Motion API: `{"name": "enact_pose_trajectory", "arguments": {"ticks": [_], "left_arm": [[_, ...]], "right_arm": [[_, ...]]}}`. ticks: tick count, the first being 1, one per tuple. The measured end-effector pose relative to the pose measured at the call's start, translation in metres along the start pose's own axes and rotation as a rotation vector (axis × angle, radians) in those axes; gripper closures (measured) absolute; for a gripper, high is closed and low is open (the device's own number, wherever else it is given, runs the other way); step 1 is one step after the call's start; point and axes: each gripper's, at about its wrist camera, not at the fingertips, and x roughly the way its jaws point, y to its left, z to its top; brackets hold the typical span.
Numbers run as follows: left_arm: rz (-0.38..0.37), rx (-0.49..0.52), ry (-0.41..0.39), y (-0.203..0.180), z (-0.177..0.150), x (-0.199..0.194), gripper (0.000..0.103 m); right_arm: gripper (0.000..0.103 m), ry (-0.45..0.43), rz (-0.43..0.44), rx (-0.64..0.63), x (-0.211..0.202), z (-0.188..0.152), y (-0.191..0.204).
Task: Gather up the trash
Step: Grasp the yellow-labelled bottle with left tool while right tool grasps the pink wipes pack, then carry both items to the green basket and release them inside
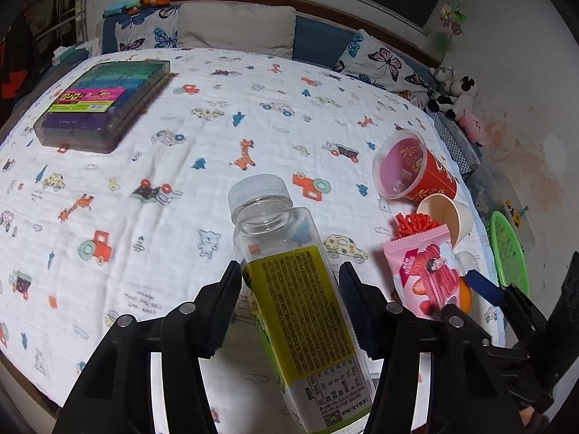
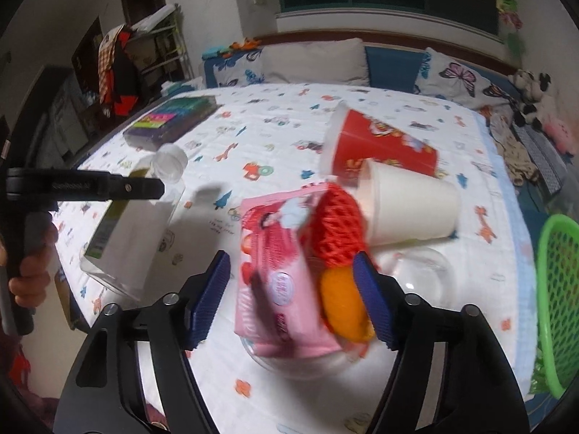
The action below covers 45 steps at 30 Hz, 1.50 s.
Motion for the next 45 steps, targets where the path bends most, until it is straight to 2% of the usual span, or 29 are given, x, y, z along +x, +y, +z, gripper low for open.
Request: {"name": "enact_pose_trajectory", "arguments": {"ticks": [3, 7, 9, 11, 13, 18, 25, 29, 39, 45], "left_arm": [[-0.005, -0.004, 0.002, 0.005, 0.002, 0.001, 0.049], [-0.010, -0.003, 0.001, 0.007, 0.001, 0.001, 0.049], [-0.010, -0.001, 0.000, 0.008, 0.001, 0.001, 0.049], [-0.009, 0.005, -0.001, 0.008, 0.002, 0.001, 0.049], [-0.009, 0.012, -0.005, 0.007, 0.004, 0.000, 0.049], [-0.018, 0.031, -0.024, 0.000, 0.008, -0.007, 0.050], [-0.051, 0.092, -0.054, -0.026, 0.017, -0.018, 0.050], [-0.082, 0.138, -0.066, -0.050, 0.021, -0.021, 0.050], [-0.193, 0.268, -0.058, -0.129, 0.031, -0.013, 0.050], [-0.251, 0.342, -0.049, -0.180, 0.035, -0.007, 0.051]], "right_arm": [[0.035, 0.002, -0.023, -0.045, 0.006, 0.001, 0.011], [0.036, 0.029, -0.098, -0.118, 0.023, -0.001, 0.024], [0.039, 0.047, -0.129, -0.140, 0.030, -0.003, 0.027], [0.048, 0.060, -0.163, -0.158, 0.036, -0.007, 0.029], [0.051, 0.049, -0.187, -0.177, 0.035, -0.009, 0.031], [0.057, -0.008, -0.167, -0.185, 0.017, -0.006, 0.032], [0.058, -0.057, -0.056, -0.032, -0.019, 0.003, 0.005], [0.058, -0.090, -0.031, 0.072, -0.044, 0.006, -0.023], [0.058, -0.149, -0.159, 0.246, -0.097, -0.010, -0.099], [0.058, -0.163, -0.273, 0.336, -0.123, -0.026, -0.151]]}}
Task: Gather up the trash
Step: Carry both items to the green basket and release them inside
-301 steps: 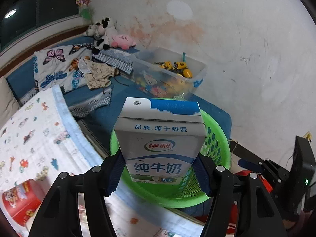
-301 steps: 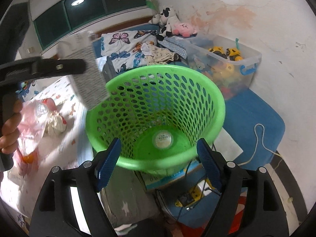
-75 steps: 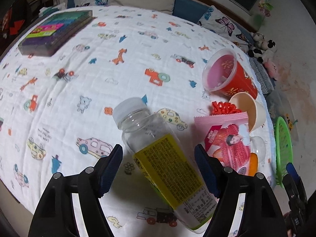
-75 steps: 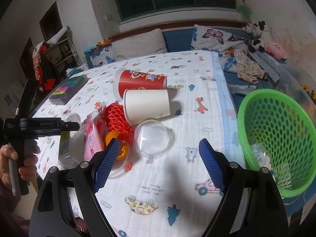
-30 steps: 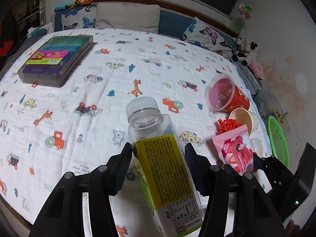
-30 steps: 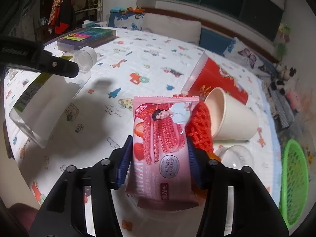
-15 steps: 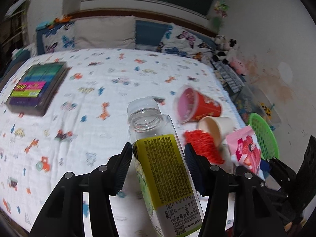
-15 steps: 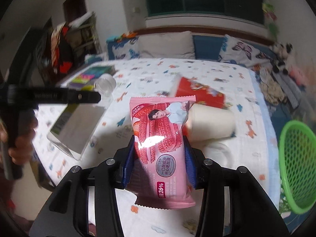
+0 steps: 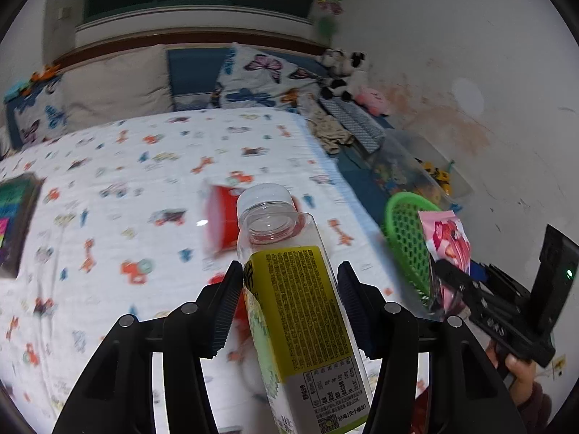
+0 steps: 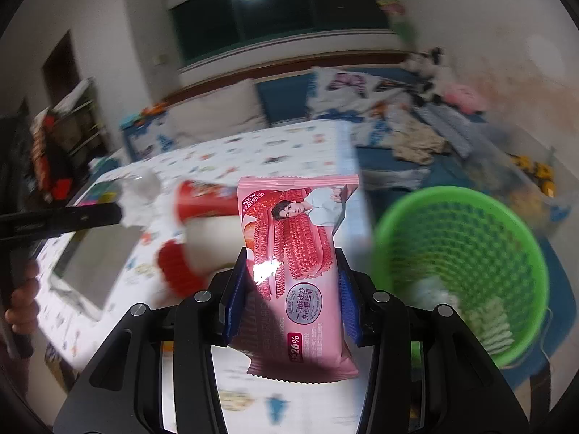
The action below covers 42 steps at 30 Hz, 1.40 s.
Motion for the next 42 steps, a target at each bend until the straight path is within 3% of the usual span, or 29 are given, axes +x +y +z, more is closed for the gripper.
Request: {"name": "enact_pose_trajectory", "arguments": {"ticks": [12, 16, 19, 37, 42], "left_arm": [[-0.079, 0.118, 0.004, -0.061, 0.028, 0.026, 0.051], [-0.101, 0.149, 0.012, -0.080, 0.035, 0.037, 0.052], [-0.115, 0.179, 0.017, -0.096, 0.040, 0.045, 0.052], [-0.278, 0.348, 0.102, -0.209, 0.048, 0.126, 0.058], [-0.270, 0.369, 0.127, -0.228, 0.045, 0.142, 0.058]], "right_arm": [[0.055, 0.035, -0.207, 0.148, 0.012, -0.001, -0.104], [0.044, 0.046, -0.237, 0.187, 0.018, -0.007, -0.124], [0.032, 0.037, -0.259, 0.197, 0.017, -0.011, -0.131], [0.026, -0.047, -0.307, 0.209, -0.042, -0.033, -0.145], [0.025, -0.057, -0.310, 0.219, -0.051, -0.040, -0.147]]}}
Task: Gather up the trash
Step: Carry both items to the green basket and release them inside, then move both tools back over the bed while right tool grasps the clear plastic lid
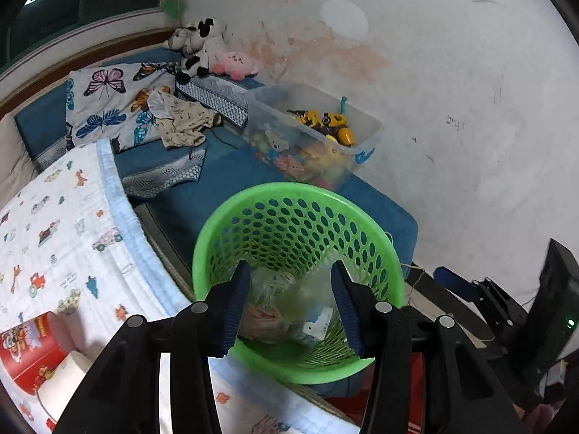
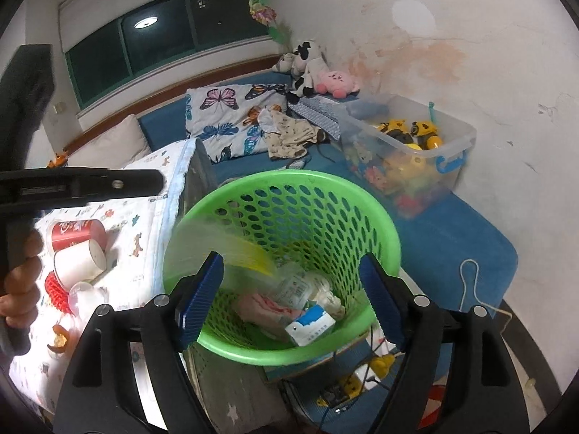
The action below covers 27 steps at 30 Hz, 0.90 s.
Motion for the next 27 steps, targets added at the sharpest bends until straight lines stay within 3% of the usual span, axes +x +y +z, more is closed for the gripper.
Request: {"name": "enact_pose_trajectory", "arguments": {"ticks": [15, 22, 27], "left_arm": [[0.064, -0.040, -0.011, 0.026, -0.026, -0.029, 0.056], [0.148, -0.082, -0.038, 0.058, -0.056, -0.065, 0.044], [0.206, -0.126, -0.063, 0.091, -0.078, -0.098, 0.044]], "right_arm": [[0.024, 0.007, 0.043, -0.010, -0.011, -0.010, 0.012], [0.023, 0.047, 0.140, -0.087, -0.008, -0.021, 0.055], [0.023, 0.087, 0.212, -0.157, 0.000, -0.031, 0.094]]}}
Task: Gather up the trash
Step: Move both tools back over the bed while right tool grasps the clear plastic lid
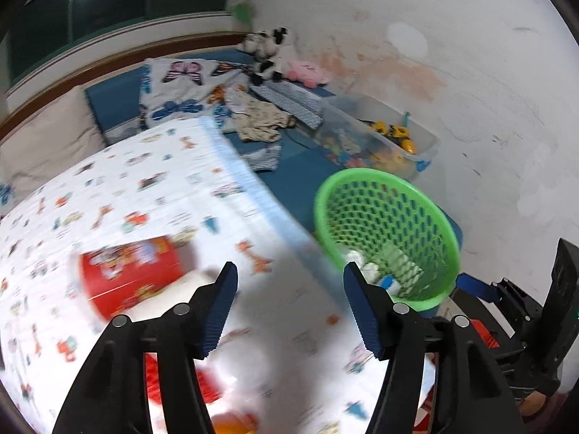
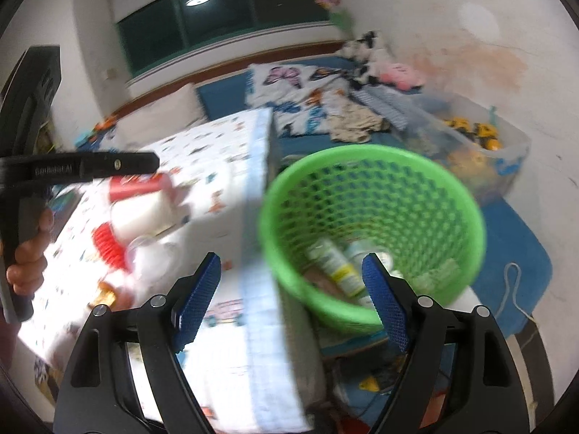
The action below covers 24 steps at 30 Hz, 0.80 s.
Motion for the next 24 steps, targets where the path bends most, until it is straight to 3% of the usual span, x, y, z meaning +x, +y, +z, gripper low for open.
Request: {"name": "enact_pose_trajectory", "arguments": {"ticks": [15, 24], "left_arm": [[0.077, -0.180, -0.027, 0.092, -0.052, -0.053, 0.044], [0.104, -0.247, -0.007, 0.125, -0.090, -0.067, 0.044]], "right_arm": [[0.023, 0.090, 0.175, -0.159, 0.052, -0.004, 0.099], [0.023, 0.131, 0.216, -0.212, 0.089, -0.002, 0.131]]}}
